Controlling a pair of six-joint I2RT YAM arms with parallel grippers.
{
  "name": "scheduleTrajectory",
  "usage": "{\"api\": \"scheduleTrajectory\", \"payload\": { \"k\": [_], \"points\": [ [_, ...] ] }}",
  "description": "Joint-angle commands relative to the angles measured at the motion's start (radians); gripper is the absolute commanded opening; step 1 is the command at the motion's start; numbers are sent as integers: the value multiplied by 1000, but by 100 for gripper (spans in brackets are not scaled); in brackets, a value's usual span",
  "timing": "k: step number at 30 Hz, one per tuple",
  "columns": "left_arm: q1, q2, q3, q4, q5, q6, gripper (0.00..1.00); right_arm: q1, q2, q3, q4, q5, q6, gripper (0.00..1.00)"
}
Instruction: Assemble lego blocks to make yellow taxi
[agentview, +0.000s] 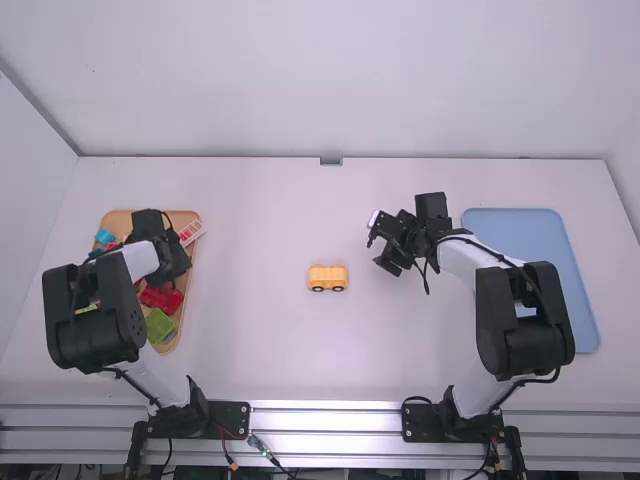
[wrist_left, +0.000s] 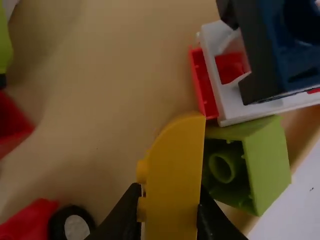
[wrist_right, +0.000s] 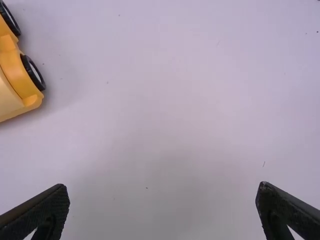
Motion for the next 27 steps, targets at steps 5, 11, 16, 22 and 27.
{"api": "scheduleTrajectory", "payload": {
  "k": [5, 11, 16, 22, 27],
  "points": [
    [-3, -43, -4, -3, -98, -119, 3, 0, -14, -6, 12, -14, 3, 99],
    [-39, -237, -6, -48, -124, -59, 2, 0, -14, -6, 94, -14, 126, 99],
    [-112, -379, -28, -21, -113, 14, 2, 0, -14, -5, 167, -45, 276, 99],
    [-319, -498, -134, 182, -68, 202, 2, 0, -14, -5, 340, -206, 590, 99],
    [-532, -514, -270, 491, -67, 341, 2, 0, -14, -6, 510, -497, 819, 99]
  ]
}}
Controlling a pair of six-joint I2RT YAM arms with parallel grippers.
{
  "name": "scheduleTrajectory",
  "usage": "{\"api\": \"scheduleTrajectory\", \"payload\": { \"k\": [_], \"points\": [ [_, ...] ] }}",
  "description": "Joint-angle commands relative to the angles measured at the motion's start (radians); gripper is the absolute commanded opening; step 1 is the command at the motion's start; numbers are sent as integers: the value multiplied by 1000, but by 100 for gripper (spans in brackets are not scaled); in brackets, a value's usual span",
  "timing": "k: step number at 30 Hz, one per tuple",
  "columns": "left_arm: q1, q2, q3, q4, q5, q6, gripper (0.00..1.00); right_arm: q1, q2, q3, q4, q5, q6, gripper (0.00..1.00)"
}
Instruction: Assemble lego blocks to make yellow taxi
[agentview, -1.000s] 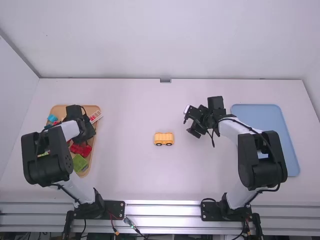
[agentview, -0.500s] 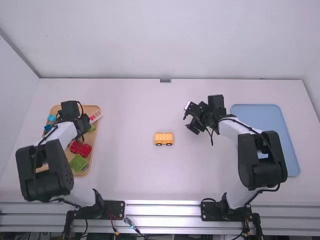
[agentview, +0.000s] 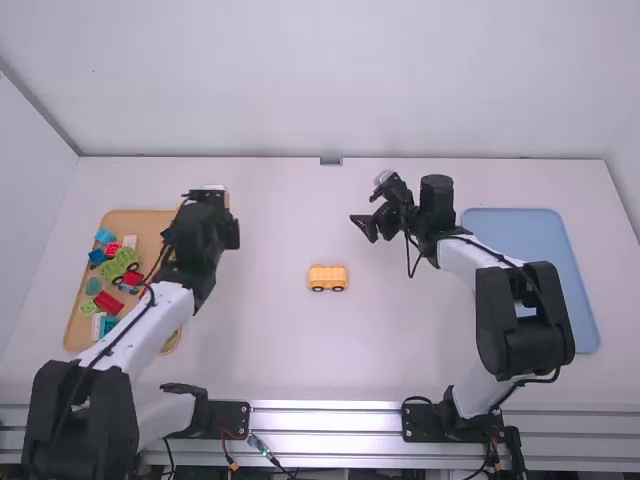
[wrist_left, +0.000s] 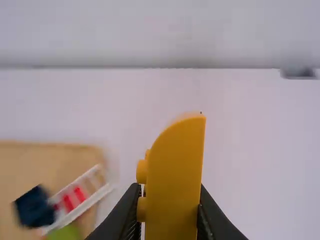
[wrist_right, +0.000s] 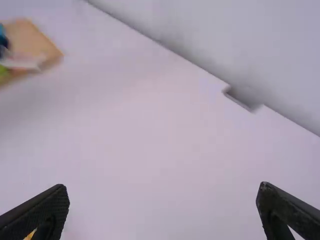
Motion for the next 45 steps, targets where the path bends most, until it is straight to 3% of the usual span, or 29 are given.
{"api": "scheduleTrajectory", "payload": {
  "k": [1, 5, 10, 16, 24, 27, 36, 43, 45],
  "points": [
    [-83, -16, -68, 97, 12, 111, 2, 0, -14, -3, 53, -246, 212, 99],
    [-148, -16, -150, 301, 177, 176, 2, 13, -14, -4, 141, -369, 367, 99],
    [-154, -16, -206, 455, 370, 165, 2, 84, -14, -4, 166, -364, 422, 95],
    [-154, 61, -206, 552, 382, 101, 2, 147, -14, -4, 233, -365, 497, 93],
    [-154, 283, -203, 880, 513, -21, 2, 150, -5, -16, 333, -311, 582, 87],
    [-167, 331, -172, 908, 526, -41, 2, 150, -5, -47, 440, -300, 662, 88],
    [-231, 373, -43, 788, 502, -40, 2, 173, -5, -96, 520, -186, 720, 90],
    [-253, 373, -9, 751, 504, -41, 2, 177, -5, -108, 527, -105, 720, 84],
    [-265, 373, -9, 755, 504, -41, 2, 178, -5, -106, 528, -107, 721, 77]
  ]
}}
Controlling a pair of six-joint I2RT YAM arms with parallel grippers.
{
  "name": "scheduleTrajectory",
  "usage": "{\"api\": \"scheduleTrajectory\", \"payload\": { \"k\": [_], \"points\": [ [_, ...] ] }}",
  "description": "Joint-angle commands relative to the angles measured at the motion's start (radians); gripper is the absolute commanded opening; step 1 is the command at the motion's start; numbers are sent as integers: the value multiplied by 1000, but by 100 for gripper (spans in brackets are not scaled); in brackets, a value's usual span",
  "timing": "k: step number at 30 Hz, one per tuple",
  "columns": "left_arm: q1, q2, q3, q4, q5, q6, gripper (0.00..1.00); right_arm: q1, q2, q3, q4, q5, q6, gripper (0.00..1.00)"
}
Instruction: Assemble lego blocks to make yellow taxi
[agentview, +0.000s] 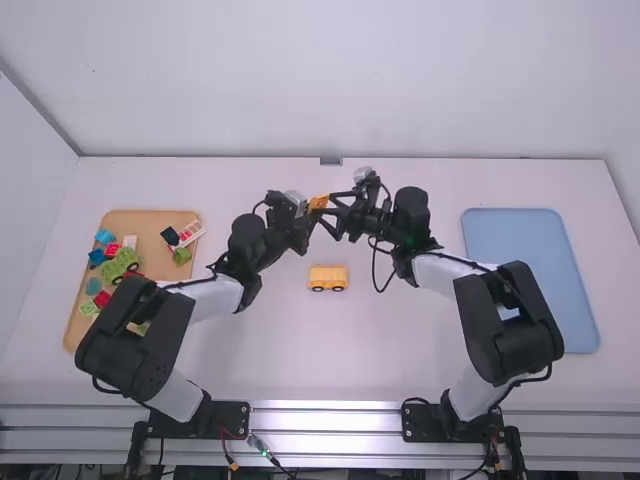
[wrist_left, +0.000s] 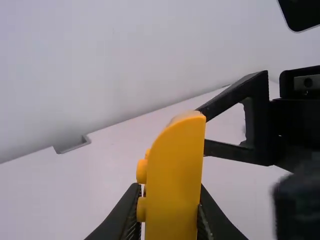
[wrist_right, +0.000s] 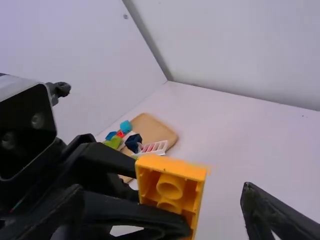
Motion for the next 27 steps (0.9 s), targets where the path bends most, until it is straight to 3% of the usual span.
{"api": "scheduleTrajectory", "payload": {
  "k": [1, 11, 20, 27],
  "points": [
    [-27, 0, 18, 6, -1, -3, 2, 1, -5, -3, 6, 20, 6, 73],
    [-60, 0, 18, -13, -133, 4, 2, 30, -5, -8, -3, 66, 2, 52],
    [-56, 0, 18, -14, -213, 5, 2, 30, -5, -18, 0, 68, 2, 51],
    [-56, 0, 18, -19, -156, 4, 2, 32, -5, -17, 23, 65, 2, 49]
  ]
}}
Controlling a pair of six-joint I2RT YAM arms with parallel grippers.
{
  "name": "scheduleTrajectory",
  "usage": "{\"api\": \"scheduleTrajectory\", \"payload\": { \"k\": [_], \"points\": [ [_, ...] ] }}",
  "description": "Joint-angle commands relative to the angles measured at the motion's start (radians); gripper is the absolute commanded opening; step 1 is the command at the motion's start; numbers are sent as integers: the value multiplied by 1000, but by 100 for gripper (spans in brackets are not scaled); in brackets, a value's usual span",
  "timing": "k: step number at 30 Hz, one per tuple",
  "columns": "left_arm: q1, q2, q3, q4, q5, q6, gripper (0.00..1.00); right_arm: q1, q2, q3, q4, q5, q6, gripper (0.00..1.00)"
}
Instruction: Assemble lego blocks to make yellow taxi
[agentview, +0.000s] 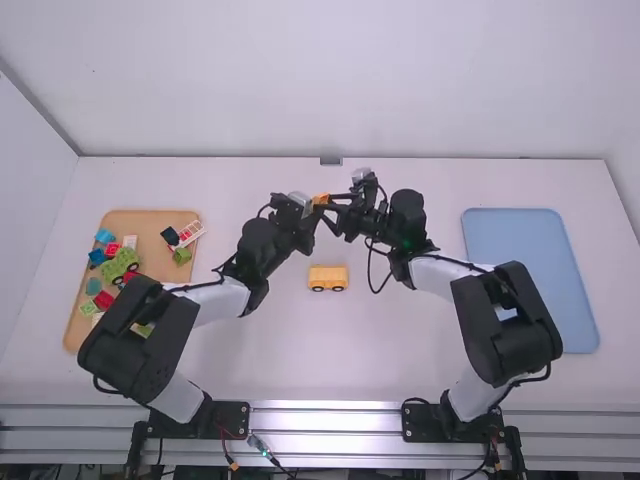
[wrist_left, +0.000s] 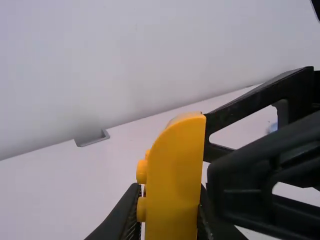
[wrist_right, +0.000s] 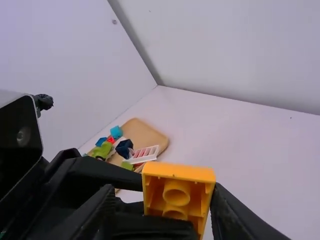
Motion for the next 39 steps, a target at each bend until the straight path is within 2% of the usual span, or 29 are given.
{"api": "scheduleTrajectory", "payload": {
  "k": [1, 7, 11, 19, 28, 32, 35, 39],
  "points": [
    [4, 0, 18, -2, 21, 3, 2, 4, -5, -8, 9, -11, 0, 48],
    [3, 0, 18, -1, 28, 3, 2, 4, -5, -8, 8, -7, 0, 43],
    [3, 0, 18, 2, 81, 4, 2, 4, -5, -8, 8, -5, 0, 43],
    [-3, 0, 18, 2, 81, 4, 2, 4, -5, -8, 6, -3, -1, 42],
    [-3, 0, 18, 3, 117, 5, 2, 4, -5, -8, 6, -3, 0, 28],
    [-1, 0, 18, 1, 132, 5, 2, 4, -5, -8, 5, -4, 0, 30],
    [-5, 0, 18, 0, 129, 7, 2, 4, -5, -8, 5, -3, 0, 42],
    [2, 0, 18, -2, 133, 7, 2, 4, -5, -8, 5, -4, 0, 43]
  ]
}}
